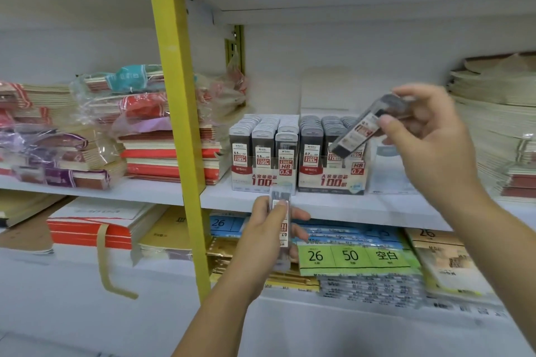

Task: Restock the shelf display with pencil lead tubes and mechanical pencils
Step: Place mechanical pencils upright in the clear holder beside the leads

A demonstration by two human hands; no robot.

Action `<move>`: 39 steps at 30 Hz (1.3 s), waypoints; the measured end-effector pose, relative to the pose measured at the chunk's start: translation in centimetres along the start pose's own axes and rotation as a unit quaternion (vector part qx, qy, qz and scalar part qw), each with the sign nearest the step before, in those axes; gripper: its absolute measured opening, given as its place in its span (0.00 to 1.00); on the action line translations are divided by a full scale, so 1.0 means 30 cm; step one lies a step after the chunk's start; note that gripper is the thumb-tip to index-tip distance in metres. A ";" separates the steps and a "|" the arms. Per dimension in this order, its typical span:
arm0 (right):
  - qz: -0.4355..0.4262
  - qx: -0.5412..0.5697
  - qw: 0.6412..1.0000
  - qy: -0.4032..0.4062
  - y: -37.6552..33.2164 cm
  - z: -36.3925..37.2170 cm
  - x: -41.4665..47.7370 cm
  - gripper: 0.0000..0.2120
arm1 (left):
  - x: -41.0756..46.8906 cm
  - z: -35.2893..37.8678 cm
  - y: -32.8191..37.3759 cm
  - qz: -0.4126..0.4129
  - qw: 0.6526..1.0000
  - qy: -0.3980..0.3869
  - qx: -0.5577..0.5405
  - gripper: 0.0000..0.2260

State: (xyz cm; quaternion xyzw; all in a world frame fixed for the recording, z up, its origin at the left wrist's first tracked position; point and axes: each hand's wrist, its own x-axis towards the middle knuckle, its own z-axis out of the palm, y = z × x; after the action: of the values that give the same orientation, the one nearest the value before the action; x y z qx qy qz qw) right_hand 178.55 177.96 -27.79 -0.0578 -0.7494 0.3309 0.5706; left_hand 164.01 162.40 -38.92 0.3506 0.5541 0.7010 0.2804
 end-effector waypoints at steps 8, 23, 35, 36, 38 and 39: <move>-0.066 -0.216 0.969 -0.102 0.063 0.023 0.095 0.17 | 0.021 0.024 0.001 0.021 1.000 0.001 0.007 0.09; 0.007 -0.142 0.981 -0.135 0.081 0.109 -0.159 0.14 | 0.000 0.034 0.012 0.008 0.996 -0.078 0.032 0.11; 0.237 0.086 0.960 -0.119 0.107 0.048 -0.221 0.14 | 0.000 0.012 0.020 -0.006 0.998 -0.001 -0.062 0.13; 0.250 0.078 0.955 -0.140 0.108 0.041 -0.227 0.13 | 0.004 0.013 0.022 0.004 0.998 0.022 -0.064 0.13; 0.265 0.065 0.946 -0.176 0.108 0.031 -0.240 0.11 | 0.008 0.020 0.020 0.020 0.997 0.054 -0.044 0.13; 0.269 0.063 0.943 -0.187 0.107 0.026 -0.244 0.10 | 0.009 0.025 0.018 0.026 0.997 0.061 -0.030 0.12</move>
State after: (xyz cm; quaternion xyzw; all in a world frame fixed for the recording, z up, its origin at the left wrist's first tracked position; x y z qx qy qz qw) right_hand 179.41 176.71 -35.69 -0.1579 -0.7767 0.5236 0.3124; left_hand 164.46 162.93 -38.26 0.3123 0.5396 0.7447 0.2381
